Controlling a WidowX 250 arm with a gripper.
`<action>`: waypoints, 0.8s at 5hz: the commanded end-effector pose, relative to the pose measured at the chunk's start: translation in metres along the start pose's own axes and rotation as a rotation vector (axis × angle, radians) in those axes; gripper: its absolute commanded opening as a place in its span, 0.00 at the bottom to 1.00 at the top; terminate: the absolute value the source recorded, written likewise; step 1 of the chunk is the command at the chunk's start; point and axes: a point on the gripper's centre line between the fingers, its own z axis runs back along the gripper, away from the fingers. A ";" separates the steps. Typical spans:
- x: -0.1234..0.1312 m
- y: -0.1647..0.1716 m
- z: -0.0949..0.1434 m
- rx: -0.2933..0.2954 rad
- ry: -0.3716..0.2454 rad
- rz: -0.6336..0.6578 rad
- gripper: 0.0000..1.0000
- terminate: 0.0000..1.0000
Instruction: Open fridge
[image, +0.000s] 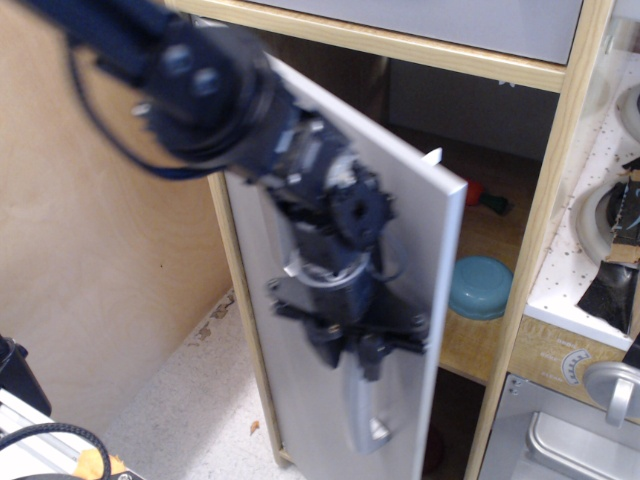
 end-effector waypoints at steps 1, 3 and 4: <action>-0.034 -0.016 0.014 -0.030 0.007 0.058 1.00 0.00; -0.034 -0.050 0.007 -0.054 0.014 -0.015 1.00 0.00; -0.016 -0.081 0.008 -0.072 0.034 -0.107 1.00 0.00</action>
